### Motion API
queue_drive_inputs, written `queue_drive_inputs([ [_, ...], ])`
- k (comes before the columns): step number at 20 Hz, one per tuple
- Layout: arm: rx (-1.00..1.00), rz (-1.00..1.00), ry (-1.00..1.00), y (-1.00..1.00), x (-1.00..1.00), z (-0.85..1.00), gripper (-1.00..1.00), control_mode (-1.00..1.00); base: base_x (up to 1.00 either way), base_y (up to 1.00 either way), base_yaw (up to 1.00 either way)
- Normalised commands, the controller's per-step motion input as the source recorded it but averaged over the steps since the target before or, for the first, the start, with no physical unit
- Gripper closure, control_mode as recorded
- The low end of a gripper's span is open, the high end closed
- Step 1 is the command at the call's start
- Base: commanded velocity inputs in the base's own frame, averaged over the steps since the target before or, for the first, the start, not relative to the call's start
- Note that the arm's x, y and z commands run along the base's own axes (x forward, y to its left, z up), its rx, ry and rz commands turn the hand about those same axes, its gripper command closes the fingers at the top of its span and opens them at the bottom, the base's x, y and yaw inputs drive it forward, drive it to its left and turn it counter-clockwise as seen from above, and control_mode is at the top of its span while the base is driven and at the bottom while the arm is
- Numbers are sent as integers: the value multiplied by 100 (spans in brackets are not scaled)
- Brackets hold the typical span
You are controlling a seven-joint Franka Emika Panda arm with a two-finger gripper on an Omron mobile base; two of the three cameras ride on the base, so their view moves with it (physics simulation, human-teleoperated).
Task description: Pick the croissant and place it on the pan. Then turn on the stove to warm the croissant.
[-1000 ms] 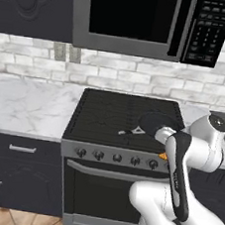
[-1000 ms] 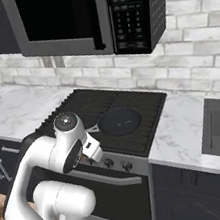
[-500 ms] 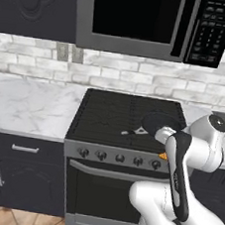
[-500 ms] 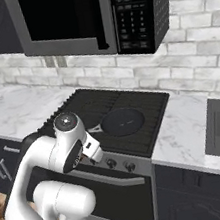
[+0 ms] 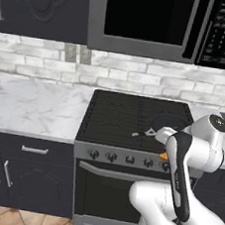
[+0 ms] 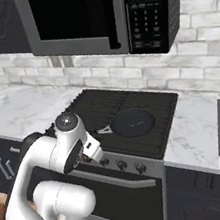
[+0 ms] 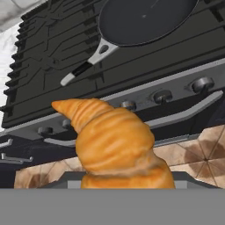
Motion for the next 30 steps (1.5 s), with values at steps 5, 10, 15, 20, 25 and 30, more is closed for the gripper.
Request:
queue_drive_inputs([
  [5,0,0,0,0,0,0,100,100,0,44,0],
  [10,0,0,0,0,0,0,100,100,0,33,0],
  [15,0,0,0,0,0,0,100,100,0,1,0],
  [20,0,0,0,0,0,0,100,100,0,-22,0],
  [25,0,0,0,0,0,0,100,100,11,-31,0],
  [30,0,0,0,0,0,0,100,100,44,-13,0],
])
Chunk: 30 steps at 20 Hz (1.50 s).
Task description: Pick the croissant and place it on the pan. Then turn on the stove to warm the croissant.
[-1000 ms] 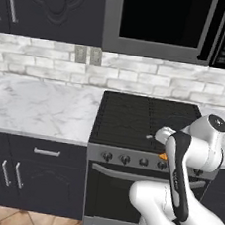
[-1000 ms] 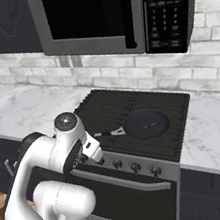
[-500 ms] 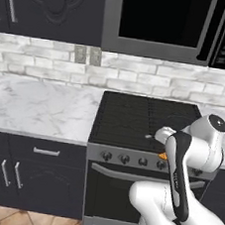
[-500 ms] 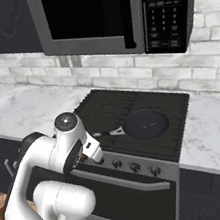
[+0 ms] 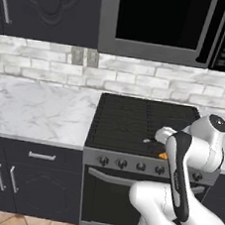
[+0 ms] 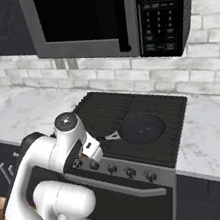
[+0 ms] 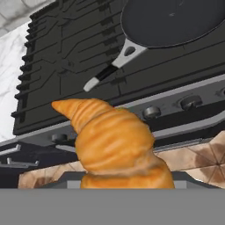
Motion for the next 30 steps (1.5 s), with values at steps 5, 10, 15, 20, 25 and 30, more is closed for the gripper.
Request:
queue_drive_inputs([
  [5,0,0,0,0,0,0,100,100,65,0,0],
  [10,0,0,0,0,0,0,100,100,70,0,0],
  [15,0,0,0,0,0,0,100,100,55,0,0],
  [20,0,0,0,0,0,0,100,100,39,0,-3],
  [25,0,0,0,0,0,0,100,100,27,0,-8],
  [30,0,0,0,0,0,0,100,100,25,0,-14],
])
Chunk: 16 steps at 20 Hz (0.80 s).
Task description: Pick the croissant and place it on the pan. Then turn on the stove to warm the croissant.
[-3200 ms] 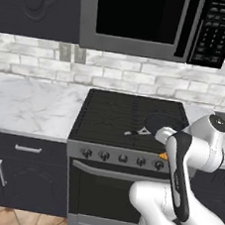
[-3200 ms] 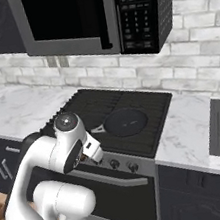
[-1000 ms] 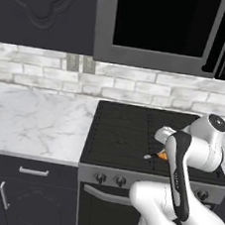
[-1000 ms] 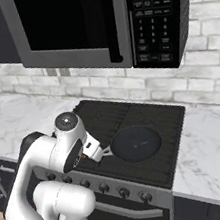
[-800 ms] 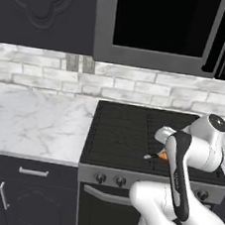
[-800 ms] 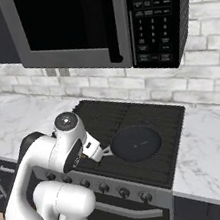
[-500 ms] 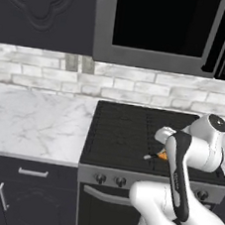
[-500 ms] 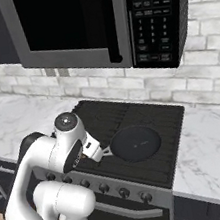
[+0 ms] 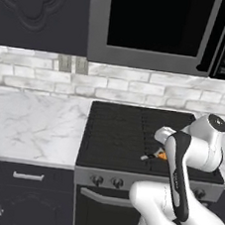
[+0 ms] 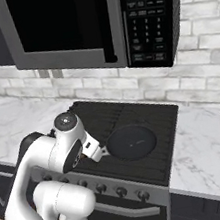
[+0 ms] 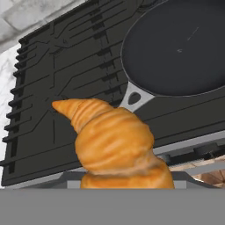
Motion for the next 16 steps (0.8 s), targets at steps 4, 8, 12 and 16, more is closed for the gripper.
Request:
queue_drive_inputs([
  [4,0,0,0,0,0,0,100,100,23,0,-17],
  [8,0,0,0,0,0,0,100,100,23,0,-17],
  [12,0,0,0,0,0,0,100,100,21,0,-17],
  [16,0,0,0,0,0,0,100,100,20,2,-15],
])
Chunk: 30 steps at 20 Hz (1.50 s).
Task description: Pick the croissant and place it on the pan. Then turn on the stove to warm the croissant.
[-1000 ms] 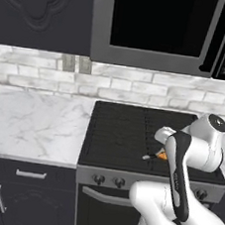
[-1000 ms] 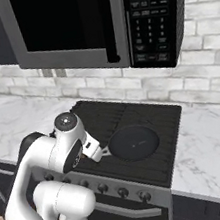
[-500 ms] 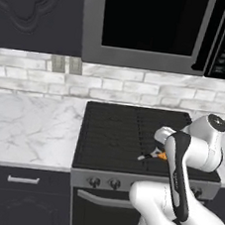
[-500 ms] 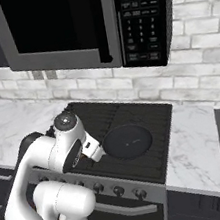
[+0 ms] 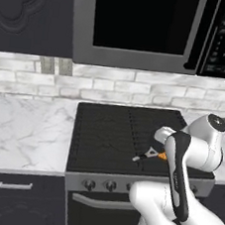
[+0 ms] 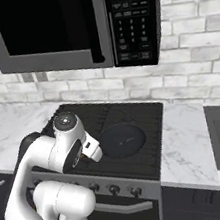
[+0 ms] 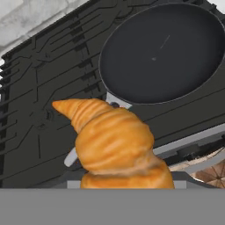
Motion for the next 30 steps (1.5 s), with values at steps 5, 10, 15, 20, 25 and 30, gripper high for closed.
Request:
queue_drive_inputs([
  [5,0,0,0,0,0,0,100,100,13,13,-11],
  [10,0,0,0,0,0,0,100,100,2,32,-3],
  [15,0,0,0,0,0,0,100,100,0,51,0],
  [20,0,0,0,0,0,0,100,100,0,47,0],
  [25,0,0,0,0,0,0,100,100,0,3,-1],
  [30,0,0,0,0,0,0,100,100,4,-31,-7],
])
